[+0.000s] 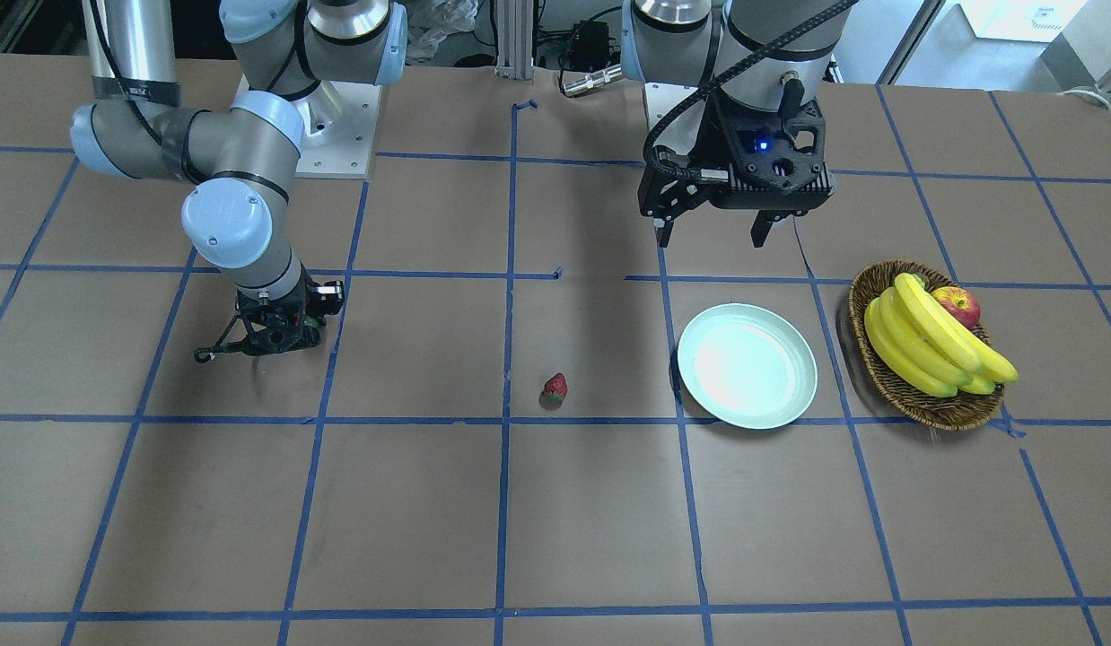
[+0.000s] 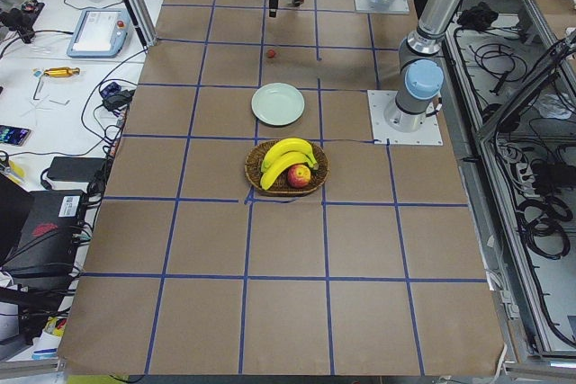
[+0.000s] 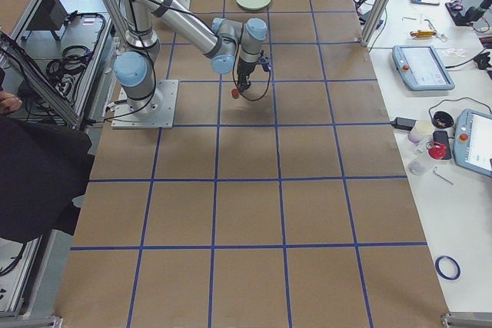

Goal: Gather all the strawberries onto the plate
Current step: 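Carry the second strawberry mid-table and release it beside the first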

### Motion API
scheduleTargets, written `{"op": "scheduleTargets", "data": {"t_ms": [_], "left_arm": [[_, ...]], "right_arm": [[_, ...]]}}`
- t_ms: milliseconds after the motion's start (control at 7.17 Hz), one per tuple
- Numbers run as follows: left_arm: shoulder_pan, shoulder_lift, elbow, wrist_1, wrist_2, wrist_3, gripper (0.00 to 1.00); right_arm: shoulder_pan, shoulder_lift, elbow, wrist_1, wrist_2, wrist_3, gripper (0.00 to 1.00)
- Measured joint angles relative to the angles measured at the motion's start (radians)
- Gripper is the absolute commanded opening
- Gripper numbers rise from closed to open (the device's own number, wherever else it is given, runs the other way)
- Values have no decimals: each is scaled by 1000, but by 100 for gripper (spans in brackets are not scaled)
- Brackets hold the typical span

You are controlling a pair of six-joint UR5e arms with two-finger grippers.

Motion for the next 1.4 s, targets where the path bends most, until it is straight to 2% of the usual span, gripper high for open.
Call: {"op": "scheduleTargets", "data": {"t_ms": [279, 698, 977, 1395], "left_arm": [[0, 0, 0, 1, 1, 1, 100], [0, 0, 2, 5, 1, 0, 100], [0, 0, 2, 6, 0, 0, 100], [0, 0, 2, 6, 0, -1, 100]], "right_arm": [[1, -7, -17, 0, 7, 9, 14], [74, 0, -114, 3, 113, 178, 16], [232, 47, -197, -4, 151, 375, 16], [462, 182, -375, -7, 192, 706, 16]]}}
